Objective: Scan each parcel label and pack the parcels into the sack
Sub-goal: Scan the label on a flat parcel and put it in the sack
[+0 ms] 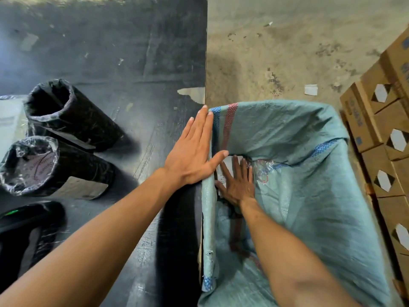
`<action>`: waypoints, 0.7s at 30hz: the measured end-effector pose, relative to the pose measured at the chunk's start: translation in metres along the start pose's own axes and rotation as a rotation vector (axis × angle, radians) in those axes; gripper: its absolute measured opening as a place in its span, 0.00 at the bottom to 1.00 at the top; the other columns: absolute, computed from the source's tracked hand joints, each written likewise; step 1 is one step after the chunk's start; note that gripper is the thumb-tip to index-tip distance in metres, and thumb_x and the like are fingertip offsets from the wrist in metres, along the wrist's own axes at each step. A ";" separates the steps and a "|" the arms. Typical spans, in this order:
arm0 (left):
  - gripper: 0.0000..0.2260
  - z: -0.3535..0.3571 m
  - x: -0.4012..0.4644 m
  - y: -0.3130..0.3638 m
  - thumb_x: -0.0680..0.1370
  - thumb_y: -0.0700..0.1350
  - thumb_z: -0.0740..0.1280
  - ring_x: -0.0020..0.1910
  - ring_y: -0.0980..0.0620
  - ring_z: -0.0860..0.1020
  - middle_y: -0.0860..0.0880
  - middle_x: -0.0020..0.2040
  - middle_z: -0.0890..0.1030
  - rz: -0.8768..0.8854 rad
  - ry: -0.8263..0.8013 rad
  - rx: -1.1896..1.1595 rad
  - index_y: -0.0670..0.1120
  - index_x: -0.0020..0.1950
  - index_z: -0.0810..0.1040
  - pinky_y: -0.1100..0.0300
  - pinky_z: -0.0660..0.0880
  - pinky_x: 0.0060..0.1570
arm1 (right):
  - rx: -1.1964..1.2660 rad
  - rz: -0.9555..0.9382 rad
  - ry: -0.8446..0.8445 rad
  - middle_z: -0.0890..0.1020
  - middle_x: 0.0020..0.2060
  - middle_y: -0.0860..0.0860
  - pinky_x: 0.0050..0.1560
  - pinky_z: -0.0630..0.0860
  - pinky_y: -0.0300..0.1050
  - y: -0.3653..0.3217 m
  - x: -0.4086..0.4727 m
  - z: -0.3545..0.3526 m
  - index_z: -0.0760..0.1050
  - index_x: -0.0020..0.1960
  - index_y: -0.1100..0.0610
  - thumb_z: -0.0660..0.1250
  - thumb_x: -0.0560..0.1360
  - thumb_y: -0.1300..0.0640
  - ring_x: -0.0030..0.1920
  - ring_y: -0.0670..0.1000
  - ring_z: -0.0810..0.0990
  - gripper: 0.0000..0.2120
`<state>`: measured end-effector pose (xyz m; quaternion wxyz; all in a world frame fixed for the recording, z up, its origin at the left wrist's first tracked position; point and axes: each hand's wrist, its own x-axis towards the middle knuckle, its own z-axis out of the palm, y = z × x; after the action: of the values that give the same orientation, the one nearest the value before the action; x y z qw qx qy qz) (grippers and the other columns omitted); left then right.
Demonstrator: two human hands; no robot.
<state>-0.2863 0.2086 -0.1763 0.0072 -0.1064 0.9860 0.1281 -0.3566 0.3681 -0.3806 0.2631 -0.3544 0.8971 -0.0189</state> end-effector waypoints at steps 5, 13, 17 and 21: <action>0.41 0.007 0.001 -0.004 0.84 0.64 0.53 0.83 0.45 0.41 0.37 0.83 0.42 0.020 0.038 0.038 0.35 0.83 0.44 0.50 0.41 0.82 | -0.012 0.052 -0.011 0.32 0.84 0.56 0.81 0.35 0.66 -0.006 0.018 0.020 0.25 0.78 0.41 0.44 0.85 0.33 0.84 0.64 0.32 0.33; 0.42 0.002 0.000 -0.001 0.83 0.65 0.53 0.83 0.46 0.40 0.38 0.83 0.40 0.008 0.018 0.042 0.36 0.83 0.43 0.51 0.39 0.81 | -0.013 0.085 -0.110 0.30 0.83 0.56 0.80 0.34 0.68 -0.011 0.019 0.012 0.30 0.84 0.43 0.43 0.85 0.33 0.83 0.64 0.29 0.35; 0.42 0.001 -0.002 -0.001 0.83 0.65 0.51 0.83 0.48 0.38 0.40 0.83 0.38 -0.001 0.005 0.006 0.36 0.83 0.41 0.52 0.38 0.81 | -0.013 0.081 -0.214 0.29 0.83 0.57 0.80 0.32 0.67 -0.010 0.017 -0.002 0.29 0.84 0.42 0.42 0.85 0.33 0.82 0.64 0.28 0.34; 0.41 0.001 -0.001 -0.002 0.83 0.65 0.50 0.83 0.48 0.37 0.40 0.83 0.38 0.001 0.003 -0.006 0.37 0.83 0.41 0.53 0.38 0.81 | 0.058 0.071 -0.260 0.34 0.85 0.55 0.82 0.36 0.64 -0.005 0.016 -0.023 0.34 0.85 0.41 0.43 0.87 0.36 0.84 0.61 0.32 0.32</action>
<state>-0.2846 0.2070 -0.1780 0.0056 -0.1063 0.9857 0.1310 -0.3744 0.3500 -0.3668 0.3876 -0.3144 0.8665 0.0106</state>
